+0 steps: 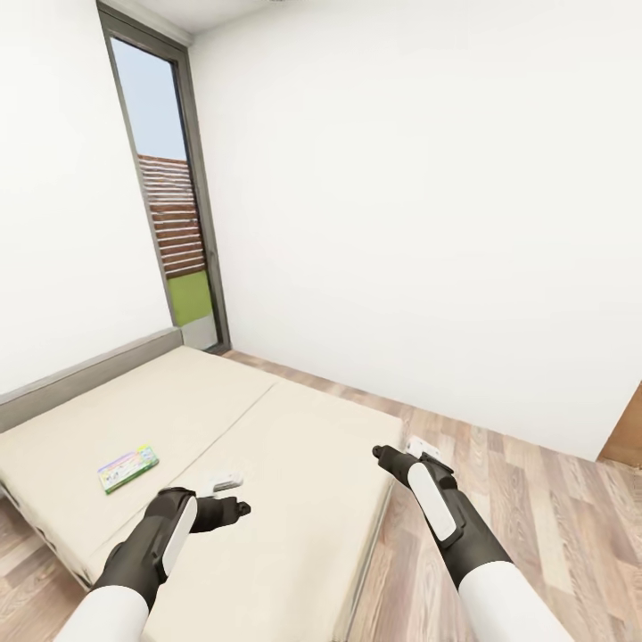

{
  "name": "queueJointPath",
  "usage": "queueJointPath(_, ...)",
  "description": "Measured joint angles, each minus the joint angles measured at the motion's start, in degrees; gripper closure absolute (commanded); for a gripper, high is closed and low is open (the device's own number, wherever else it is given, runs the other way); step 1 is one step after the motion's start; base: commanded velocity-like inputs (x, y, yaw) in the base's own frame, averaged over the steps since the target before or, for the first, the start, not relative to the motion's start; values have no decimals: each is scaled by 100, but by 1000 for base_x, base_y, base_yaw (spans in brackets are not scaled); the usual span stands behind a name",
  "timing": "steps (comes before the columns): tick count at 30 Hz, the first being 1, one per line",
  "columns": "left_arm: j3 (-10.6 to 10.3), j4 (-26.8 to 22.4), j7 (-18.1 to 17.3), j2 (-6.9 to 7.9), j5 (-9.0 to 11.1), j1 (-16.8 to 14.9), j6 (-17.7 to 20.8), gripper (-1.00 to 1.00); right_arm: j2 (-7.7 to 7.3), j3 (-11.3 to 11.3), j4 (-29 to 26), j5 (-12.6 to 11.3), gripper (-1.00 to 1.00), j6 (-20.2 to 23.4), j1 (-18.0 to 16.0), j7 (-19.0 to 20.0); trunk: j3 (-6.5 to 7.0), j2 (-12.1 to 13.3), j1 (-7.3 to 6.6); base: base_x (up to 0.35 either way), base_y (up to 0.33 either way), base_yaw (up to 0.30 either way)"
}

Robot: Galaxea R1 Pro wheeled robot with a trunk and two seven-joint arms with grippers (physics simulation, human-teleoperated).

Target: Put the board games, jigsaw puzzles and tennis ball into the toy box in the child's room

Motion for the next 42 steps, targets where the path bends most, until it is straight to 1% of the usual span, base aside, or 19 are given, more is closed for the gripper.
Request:
queueJointPath(8,6,0,0,4,1,0,0,-100,1,-1,0,3,-100,0,-1,-3,25,-2,0,-62,167,-152)
queueJointPath(23,5,0,0,5,2,0,0,-100,1,-3,0,6,-100,0,-2,-2,31,-3,0,-6,91,-27)
queueJointPath(34,-4,2,0,-3,0,-1,0,-100,0,-5,7,2,-100,1,-1,-4,31,-3,0,0,123,-190)
queueJointPath(42,-11,-4,0,-4,3,0,0,-100,1,-4,9,5,-100,0,-2,-3,31,-3,0,0,50,-63)
